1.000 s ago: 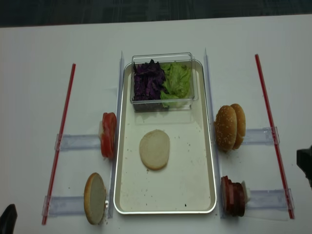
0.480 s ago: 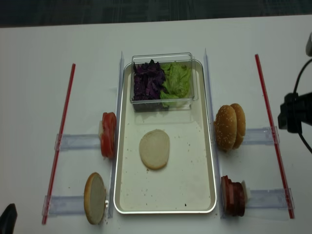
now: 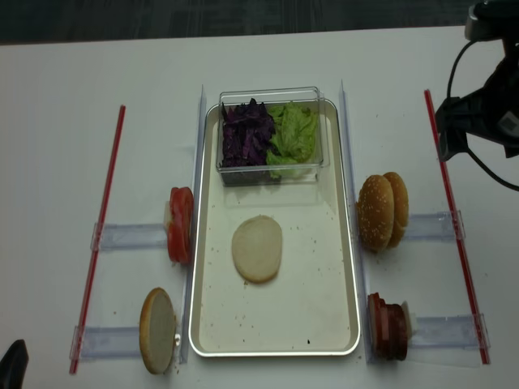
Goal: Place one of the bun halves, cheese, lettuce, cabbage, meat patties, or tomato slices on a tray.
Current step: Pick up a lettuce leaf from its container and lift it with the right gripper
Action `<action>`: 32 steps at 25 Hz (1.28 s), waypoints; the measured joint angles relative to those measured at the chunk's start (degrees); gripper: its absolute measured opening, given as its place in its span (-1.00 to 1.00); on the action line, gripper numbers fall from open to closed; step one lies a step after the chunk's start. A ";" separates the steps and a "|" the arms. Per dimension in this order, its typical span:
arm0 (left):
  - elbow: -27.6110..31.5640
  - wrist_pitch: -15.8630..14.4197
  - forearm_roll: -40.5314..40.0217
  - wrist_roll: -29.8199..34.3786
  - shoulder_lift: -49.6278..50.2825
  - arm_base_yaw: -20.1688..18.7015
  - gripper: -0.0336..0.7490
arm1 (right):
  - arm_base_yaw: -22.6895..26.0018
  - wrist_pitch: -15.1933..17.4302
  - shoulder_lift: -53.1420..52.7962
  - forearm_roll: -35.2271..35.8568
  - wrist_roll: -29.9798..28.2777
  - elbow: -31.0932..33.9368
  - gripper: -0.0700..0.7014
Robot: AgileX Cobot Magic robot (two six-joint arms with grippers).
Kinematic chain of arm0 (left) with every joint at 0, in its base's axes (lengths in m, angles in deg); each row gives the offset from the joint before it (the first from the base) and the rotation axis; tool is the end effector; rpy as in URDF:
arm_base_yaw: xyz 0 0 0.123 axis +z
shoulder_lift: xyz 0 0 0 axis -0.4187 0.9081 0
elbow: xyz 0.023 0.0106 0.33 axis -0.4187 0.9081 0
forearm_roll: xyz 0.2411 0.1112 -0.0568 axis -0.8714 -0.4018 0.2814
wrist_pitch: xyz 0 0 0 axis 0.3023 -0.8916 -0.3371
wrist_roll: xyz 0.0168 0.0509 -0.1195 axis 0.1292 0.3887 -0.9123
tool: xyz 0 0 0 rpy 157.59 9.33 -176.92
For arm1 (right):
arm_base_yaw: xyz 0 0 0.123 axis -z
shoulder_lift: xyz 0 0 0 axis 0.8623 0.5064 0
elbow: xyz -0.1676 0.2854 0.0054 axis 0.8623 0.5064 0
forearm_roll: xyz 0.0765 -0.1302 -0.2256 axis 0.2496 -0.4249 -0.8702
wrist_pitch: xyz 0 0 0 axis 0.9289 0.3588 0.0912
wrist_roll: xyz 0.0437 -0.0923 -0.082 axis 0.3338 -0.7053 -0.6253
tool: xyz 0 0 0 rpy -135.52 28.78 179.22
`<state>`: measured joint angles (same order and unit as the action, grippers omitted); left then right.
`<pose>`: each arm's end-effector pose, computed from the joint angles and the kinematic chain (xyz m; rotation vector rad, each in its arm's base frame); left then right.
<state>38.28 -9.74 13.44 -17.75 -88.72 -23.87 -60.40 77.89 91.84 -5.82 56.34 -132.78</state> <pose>-0.0086 0.0150 0.2518 -0.1541 2.1521 0.0954 0.3107 0.0137 0.2557 -0.0227 2.8844 0.1052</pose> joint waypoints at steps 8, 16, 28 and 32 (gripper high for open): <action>0.00 0.00 0.00 0.00 0.00 0.00 0.67 | 0.00 -0.08 10.02 -0.42 0.00 -9.59 0.96; 0.00 0.00 0.00 0.00 0.00 0.00 0.67 | 0.00 0.88 17.45 -1.17 0.00 -17.64 0.96; 0.00 0.00 0.00 0.00 0.00 0.00 0.67 | 0.00 4.06 21.40 -0.89 0.99 -22.02 0.88; 0.00 0.00 0.00 0.00 0.00 0.00 0.67 | 0.00 4.89 21.34 0.26 2.28 -22.02 0.79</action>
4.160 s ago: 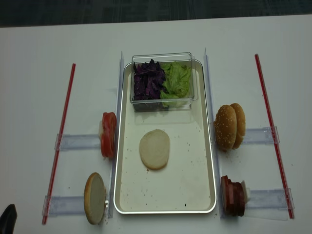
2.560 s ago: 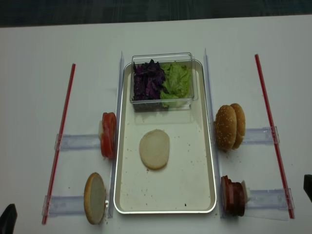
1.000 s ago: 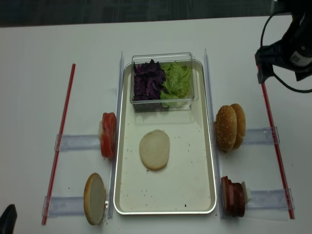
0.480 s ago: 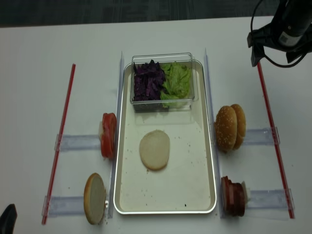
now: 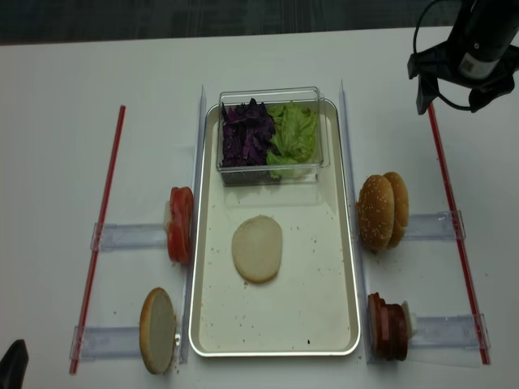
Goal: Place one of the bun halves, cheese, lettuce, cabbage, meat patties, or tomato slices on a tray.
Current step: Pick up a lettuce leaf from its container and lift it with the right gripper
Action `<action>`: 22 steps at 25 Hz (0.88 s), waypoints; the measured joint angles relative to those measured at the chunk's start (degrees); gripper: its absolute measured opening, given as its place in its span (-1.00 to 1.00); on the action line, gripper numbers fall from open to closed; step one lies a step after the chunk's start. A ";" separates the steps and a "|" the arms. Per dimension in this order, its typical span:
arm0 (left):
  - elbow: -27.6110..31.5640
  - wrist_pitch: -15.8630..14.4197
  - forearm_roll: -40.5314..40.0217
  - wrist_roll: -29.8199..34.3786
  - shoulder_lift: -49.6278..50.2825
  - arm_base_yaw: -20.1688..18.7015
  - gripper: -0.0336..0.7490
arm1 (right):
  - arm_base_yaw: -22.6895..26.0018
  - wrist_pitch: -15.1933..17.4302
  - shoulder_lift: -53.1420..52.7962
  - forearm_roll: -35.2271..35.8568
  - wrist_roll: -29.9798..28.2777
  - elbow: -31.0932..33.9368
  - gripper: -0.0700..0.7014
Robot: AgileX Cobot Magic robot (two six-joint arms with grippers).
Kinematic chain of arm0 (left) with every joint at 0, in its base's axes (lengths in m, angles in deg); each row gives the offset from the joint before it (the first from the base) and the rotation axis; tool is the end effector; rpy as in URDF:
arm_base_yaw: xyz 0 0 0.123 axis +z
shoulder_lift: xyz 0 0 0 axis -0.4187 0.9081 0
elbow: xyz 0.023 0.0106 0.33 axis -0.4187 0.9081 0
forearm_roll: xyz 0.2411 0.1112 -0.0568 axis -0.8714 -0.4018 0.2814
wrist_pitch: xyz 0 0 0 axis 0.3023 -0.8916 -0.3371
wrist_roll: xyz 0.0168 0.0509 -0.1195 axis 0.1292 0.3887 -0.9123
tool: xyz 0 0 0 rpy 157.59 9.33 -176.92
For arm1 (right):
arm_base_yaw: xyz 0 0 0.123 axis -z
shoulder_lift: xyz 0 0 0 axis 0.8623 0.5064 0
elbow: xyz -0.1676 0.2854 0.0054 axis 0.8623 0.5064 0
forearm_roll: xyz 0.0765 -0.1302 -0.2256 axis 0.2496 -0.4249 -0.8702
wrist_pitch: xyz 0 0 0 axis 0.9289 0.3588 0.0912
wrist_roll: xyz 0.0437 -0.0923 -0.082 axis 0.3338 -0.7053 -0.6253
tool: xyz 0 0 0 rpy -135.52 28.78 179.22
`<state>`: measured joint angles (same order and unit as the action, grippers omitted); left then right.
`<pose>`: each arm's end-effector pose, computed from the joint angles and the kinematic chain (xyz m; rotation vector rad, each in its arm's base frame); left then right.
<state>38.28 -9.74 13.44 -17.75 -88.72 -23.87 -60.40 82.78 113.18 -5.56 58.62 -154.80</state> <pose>-0.0086 0.0150 0.2518 -0.1541 2.1521 0.0954 0.4214 0.0163 0.2284 0.0326 2.9586 0.1230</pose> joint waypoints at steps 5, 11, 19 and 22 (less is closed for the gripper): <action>0.00 0.00 0.00 0.00 0.00 0.00 0.67 | -0.62 0.00 0.00 2.14 0.00 0.00 0.78; 0.00 0.00 0.00 0.00 0.00 0.00 0.67 | -6.34 -0.79 0.70 0.64 4.22 -0.61 0.77; 0.00 0.00 0.00 0.00 0.00 0.00 0.67 | -14.86 1.49 5.94 0.55 10.91 -8.52 0.77; 0.00 0.00 0.00 0.00 0.00 0.00 0.67 | -18.41 2.18 7.83 0.55 13.53 -12.27 0.77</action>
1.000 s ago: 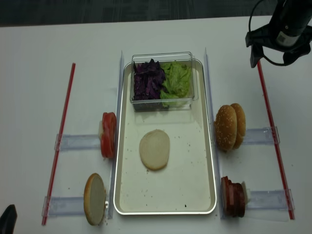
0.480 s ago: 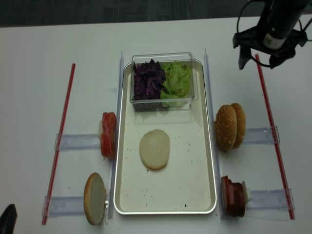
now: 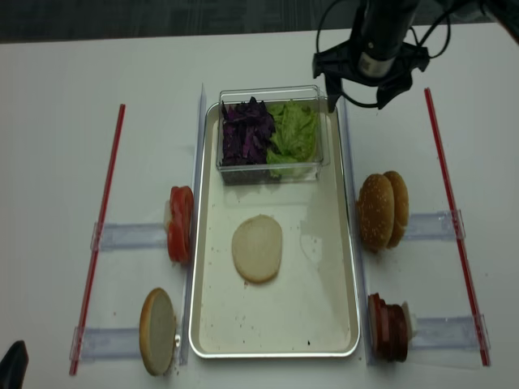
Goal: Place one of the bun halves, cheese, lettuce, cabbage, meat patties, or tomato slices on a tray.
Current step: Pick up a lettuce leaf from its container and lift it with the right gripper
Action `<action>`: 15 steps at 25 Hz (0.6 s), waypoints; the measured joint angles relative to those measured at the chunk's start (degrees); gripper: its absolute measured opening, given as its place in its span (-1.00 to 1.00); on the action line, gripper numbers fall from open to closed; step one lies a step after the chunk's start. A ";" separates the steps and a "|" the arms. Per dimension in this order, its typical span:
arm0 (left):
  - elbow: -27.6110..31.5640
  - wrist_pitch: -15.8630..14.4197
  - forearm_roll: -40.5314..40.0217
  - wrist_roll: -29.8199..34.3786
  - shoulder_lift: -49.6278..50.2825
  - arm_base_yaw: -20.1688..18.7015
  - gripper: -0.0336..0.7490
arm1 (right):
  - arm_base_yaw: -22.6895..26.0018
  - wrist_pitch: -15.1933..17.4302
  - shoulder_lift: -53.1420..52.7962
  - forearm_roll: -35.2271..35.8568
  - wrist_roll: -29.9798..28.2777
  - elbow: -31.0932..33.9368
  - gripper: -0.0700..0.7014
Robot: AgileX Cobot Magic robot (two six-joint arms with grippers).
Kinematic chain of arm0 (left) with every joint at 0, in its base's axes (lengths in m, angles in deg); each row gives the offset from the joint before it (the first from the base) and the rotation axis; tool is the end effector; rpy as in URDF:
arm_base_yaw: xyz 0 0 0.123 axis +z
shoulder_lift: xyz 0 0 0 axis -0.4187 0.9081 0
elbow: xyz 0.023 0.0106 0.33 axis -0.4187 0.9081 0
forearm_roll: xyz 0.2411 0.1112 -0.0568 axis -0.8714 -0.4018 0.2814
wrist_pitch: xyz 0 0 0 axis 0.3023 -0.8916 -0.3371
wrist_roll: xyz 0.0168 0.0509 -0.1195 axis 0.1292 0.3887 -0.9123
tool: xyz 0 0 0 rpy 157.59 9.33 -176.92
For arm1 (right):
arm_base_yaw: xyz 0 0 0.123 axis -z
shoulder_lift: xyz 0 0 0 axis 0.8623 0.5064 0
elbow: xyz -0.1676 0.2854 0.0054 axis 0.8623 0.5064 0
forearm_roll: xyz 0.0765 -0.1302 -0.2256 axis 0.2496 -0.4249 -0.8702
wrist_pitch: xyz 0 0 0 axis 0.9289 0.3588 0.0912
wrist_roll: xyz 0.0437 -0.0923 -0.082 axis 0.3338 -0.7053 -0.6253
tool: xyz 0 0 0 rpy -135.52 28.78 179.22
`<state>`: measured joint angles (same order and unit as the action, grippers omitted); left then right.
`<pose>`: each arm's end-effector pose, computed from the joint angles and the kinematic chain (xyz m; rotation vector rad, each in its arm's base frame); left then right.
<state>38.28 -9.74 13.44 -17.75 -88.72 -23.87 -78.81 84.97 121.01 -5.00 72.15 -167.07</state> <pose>-0.0086 0.0150 0.2518 -0.1541 2.1521 0.0954 0.4409 0.1661 0.2288 -0.0949 2.9467 0.2237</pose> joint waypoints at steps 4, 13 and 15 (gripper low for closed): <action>0.00 0.00 0.00 0.00 0.00 0.00 0.67 | -3.86 1.36 2.98 -0.05 2.93 -4.59 0.77; 0.00 0.00 0.00 0.00 0.00 0.00 0.67 | -9.04 4.17 10.11 -0.77 7.13 -13.80 0.77; 0.00 0.00 0.00 0.00 0.00 0.00 0.67 | -9.56 4.40 11.28 -0.90 7.51 -15.46 0.77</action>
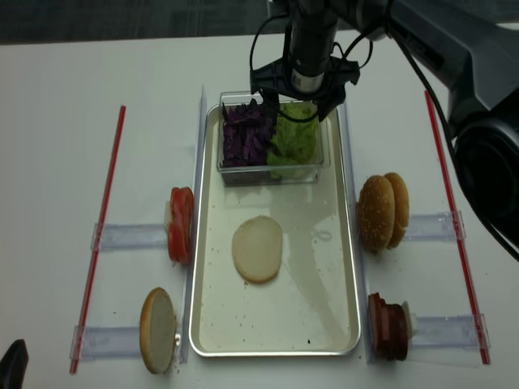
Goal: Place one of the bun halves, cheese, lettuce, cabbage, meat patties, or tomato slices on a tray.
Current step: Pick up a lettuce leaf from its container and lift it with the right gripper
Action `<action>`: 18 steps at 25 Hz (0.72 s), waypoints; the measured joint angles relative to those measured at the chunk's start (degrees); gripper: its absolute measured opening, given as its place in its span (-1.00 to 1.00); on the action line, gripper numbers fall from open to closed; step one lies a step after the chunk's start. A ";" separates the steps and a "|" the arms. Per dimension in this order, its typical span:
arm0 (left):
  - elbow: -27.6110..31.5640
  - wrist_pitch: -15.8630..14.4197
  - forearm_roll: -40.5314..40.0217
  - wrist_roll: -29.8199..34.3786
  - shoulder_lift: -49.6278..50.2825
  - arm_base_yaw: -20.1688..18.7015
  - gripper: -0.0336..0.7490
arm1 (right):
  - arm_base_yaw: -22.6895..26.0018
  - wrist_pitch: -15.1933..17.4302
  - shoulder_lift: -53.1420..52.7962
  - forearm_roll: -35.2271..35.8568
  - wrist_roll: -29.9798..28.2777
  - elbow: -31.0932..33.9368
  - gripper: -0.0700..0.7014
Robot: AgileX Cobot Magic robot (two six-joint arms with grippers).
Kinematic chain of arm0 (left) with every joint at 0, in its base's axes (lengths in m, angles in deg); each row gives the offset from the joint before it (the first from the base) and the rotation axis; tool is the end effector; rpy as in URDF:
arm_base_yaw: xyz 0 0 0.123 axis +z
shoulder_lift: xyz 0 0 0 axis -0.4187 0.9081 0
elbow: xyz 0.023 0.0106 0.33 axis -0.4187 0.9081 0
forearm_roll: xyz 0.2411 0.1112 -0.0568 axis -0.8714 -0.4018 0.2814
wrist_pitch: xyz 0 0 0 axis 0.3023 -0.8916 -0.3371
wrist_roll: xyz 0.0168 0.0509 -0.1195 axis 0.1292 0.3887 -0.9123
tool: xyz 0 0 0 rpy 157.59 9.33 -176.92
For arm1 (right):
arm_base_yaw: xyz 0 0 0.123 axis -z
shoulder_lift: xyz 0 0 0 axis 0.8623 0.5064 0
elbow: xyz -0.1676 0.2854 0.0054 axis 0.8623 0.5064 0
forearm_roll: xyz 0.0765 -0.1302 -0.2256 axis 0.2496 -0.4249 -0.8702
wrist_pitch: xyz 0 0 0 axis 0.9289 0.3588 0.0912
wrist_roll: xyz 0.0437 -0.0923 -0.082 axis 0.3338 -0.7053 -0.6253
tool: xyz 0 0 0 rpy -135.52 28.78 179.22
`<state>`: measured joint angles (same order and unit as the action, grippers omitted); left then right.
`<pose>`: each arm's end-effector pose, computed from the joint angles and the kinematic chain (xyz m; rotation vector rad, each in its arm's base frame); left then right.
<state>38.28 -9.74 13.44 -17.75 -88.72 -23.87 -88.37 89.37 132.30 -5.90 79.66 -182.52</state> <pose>-0.0086 0.0150 0.2518 -0.1541 2.1521 0.0954 0.4550 0.2616 0.2083 -0.1658 2.9649 0.2439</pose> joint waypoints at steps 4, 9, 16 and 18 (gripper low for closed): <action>0.00 0.00 0.00 0.00 0.00 0.00 0.67 | -0.22 0.79 1.87 0.00 0.27 -1.85 0.77; 0.00 0.00 0.00 0.00 0.00 0.00 0.67 | -0.22 0.79 2.81 -0.58 0.50 -1.95 0.76; 0.00 0.00 0.00 0.00 0.00 0.00 0.67 | -0.22 0.20 3.06 -1.53 0.64 -1.98 0.75; 0.00 0.00 0.00 0.00 0.00 0.00 0.67 | -0.22 -0.03 3.88 -1.42 0.53 -1.98 0.74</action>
<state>38.28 -9.74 13.44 -17.75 -88.72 -23.87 -88.60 89.34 136.17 -7.32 80.19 -184.50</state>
